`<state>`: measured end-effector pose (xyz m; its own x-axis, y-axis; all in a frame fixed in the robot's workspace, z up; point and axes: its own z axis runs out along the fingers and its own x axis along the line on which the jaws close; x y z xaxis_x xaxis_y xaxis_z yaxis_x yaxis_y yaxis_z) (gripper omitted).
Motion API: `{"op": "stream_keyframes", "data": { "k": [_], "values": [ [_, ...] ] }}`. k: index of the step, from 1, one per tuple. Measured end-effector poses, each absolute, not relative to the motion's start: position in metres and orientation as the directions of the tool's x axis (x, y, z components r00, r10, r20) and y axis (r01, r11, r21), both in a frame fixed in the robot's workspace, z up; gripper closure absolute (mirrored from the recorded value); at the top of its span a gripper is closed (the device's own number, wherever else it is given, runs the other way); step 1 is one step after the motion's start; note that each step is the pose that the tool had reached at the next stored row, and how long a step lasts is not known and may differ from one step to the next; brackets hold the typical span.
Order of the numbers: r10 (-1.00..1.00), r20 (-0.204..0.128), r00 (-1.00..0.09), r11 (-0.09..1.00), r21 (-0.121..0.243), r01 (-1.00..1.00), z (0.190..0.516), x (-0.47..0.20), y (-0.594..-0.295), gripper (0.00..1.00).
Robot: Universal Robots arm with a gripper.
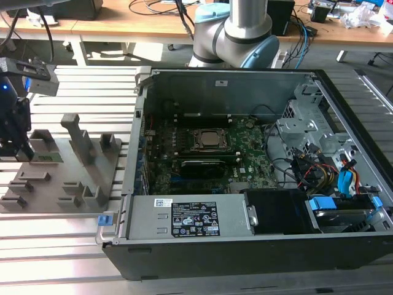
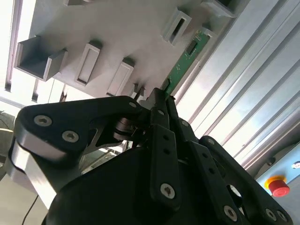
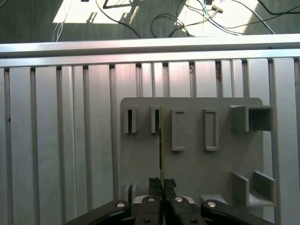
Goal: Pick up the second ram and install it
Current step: 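Pick up the second ram and move it above second insertion slot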
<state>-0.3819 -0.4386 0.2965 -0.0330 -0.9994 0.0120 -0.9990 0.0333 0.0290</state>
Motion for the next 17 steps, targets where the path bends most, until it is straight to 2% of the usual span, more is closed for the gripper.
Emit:
{"op": "stream_keyframes", "data": {
  "k": [17],
  "values": [
    [-0.999, 0.012, -0.033, 0.033, 0.029, -0.999, 0.344, -0.382, -0.438, 0.86]
  ]
}}
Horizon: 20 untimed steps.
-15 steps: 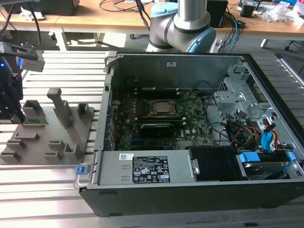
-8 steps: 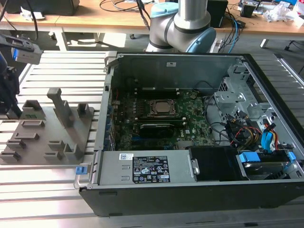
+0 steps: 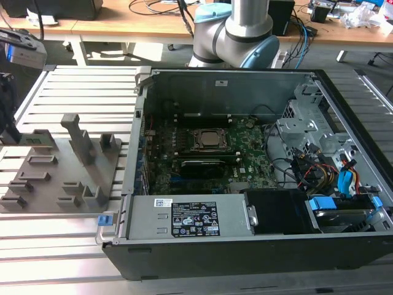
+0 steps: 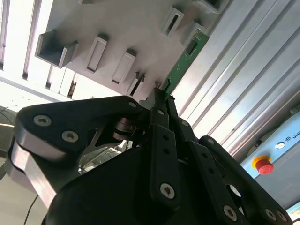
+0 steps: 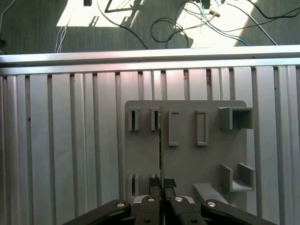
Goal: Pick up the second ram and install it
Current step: 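Pick up the second ram and move it above second insertion slot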
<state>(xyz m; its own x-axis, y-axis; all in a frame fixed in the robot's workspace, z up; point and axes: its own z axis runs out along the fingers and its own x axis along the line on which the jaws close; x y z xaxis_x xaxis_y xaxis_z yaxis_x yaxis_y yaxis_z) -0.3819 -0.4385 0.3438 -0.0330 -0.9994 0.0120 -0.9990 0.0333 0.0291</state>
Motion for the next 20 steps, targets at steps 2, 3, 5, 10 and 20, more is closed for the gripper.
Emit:
{"op": "stream_keyframes", "data": {
  "k": [2, 3, 5, 10, 20],
  "values": [
    [-0.999, 0.012, -0.033, 0.033, 0.029, -0.999, 0.352, -0.382, -0.438, 0.86],
    [-0.999, 0.012, -0.033, 0.033, 0.029, -0.999, 0.356, -0.382, -0.438, 0.86],
    [-0.999, 0.012, -0.033, 0.033, 0.029, -0.999, 0.361, -0.382, -0.438, 0.86],
    [-0.999, 0.012, -0.033, 0.033, 0.029, -0.999, 0.381, -0.382, -0.438, 0.86],
    [-0.999, 0.012, -0.033, 0.033, 0.029, -0.999, 0.412, -0.382, -0.438, 0.86]
  ]
}}
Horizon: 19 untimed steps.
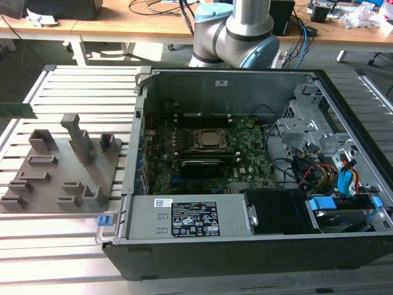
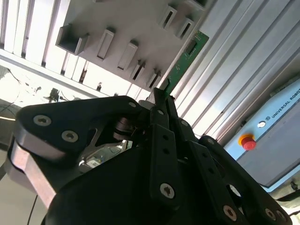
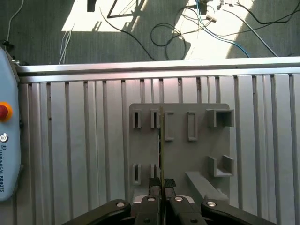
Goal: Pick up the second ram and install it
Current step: 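Pick up the second ram and move it above second insertion slot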
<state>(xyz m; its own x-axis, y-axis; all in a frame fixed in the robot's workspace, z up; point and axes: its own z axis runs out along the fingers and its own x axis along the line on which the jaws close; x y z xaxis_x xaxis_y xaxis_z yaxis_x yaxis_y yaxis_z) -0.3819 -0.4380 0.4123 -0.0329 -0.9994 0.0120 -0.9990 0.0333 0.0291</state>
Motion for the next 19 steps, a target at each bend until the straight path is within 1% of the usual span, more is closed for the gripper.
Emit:
{"op": "stream_keyframes", "data": {
  "k": [9, 13, 19],
  "values": [
    [-0.999, 0.012, -0.033, 0.033, 0.029, -0.999, 0.442, -0.382, -0.438, 0.86],
    [-0.999, 0.012, -0.033, 0.033, 0.029, -0.999, 0.450, -0.382, -0.438, 0.86],
    [-0.999, 0.012, -0.033, 0.033, 0.030, -0.999, 0.473, -0.382, -0.438, 0.86]
  ]
}}
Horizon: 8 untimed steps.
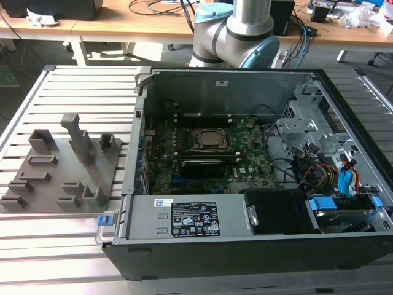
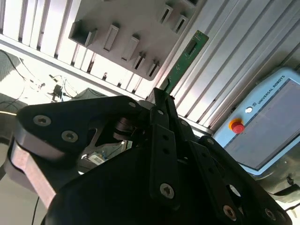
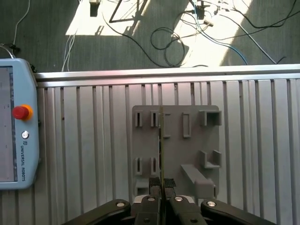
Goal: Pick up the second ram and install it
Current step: 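Pick up the second ram and move it above second insertion slot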
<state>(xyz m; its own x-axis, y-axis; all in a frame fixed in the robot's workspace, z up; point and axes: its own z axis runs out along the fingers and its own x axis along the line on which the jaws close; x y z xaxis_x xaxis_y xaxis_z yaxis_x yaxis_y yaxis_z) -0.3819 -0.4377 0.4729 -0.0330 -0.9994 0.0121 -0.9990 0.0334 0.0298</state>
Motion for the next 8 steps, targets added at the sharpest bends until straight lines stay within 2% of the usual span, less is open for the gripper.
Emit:
{"op": "stream_keyframes", "data": {
  "k": [8],
  "values": [
    [-0.999, 0.012, -0.033, 0.033, 0.030, -0.999, 0.508, -0.382, -0.437, 0.86]
  ]
}}
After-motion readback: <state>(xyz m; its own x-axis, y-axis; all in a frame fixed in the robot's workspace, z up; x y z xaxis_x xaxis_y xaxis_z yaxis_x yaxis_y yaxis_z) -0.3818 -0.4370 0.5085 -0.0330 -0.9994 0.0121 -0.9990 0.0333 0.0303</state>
